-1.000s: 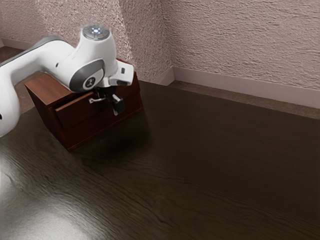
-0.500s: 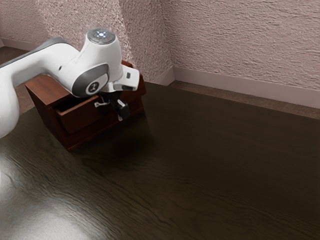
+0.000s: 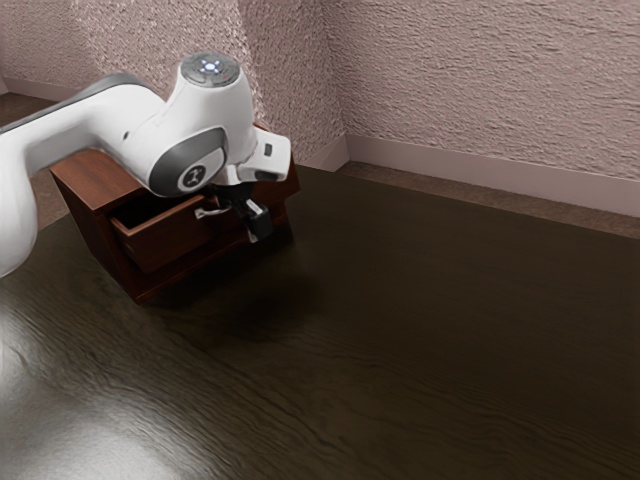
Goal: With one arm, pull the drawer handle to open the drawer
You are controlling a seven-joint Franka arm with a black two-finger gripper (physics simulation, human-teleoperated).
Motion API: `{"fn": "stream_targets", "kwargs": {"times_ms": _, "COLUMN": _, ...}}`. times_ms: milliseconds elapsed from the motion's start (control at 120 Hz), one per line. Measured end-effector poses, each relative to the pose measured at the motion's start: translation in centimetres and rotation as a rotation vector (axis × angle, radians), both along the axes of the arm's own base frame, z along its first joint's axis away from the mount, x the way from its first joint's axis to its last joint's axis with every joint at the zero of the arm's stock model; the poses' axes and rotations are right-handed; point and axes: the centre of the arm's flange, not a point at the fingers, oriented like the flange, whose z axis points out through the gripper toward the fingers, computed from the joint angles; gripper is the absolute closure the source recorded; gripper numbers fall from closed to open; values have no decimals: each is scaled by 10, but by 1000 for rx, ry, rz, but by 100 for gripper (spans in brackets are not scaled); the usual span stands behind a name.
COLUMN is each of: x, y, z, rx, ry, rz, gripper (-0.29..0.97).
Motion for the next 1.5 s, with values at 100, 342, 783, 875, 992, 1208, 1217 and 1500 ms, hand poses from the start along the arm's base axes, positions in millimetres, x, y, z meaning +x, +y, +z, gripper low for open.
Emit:
{"fn": "stream_targets", "kwargs": {"times_ms": 100, "x": -4, "y": -5, "z": 0, "rx": 3, "ry": 4, "rz": 1, "gripper": 3}}
{"fn": "stream_targets", "kwargs": {"times_ms": 342, "x": -11, "y": -15, "z": 4, "rx": 2, "ry": 3, "rz": 6, "gripper": 2}}
{"fn": "stream_targets", "kwargs": {"times_ms": 783, "x": -12, "y": -39, "z": 6, "rx": -27, "ry": 2, "rz": -22, "gripper": 2}}
{"fn": "stream_targets", "kwargs": {"times_ms": 875, "x": -18, "y": -46, "z": 7, "rx": -31, "ry": 2, "rz": -32, "gripper": 2}}
{"fn": "stream_targets", "kwargs": {"times_ms": 992, "x": -24, "y": -56, "z": 12, "rx": -28, "ry": -2, "rz": -42, "gripper": 1}}
{"fn": "stream_targets", "kwargs": {"times_ms": 1208, "x": -25, "y": -37, "z": 12, "rx": -39, "ry": -24, "rz": -12, "gripper": 0}}
{"fn": "stream_targets", "kwargs": {"times_ms": 1217, "x": -25, "y": -36, "z": 13, "rx": -39, "ry": -27, "rz": -10, "gripper": 0}}
{"fn": "stream_targets", "kwargs": {"times_ms": 1500, "x": -13, "y": -29, "z": 6, "rx": -67, "ry": -74, "rz": -29, "gripper": 0}}
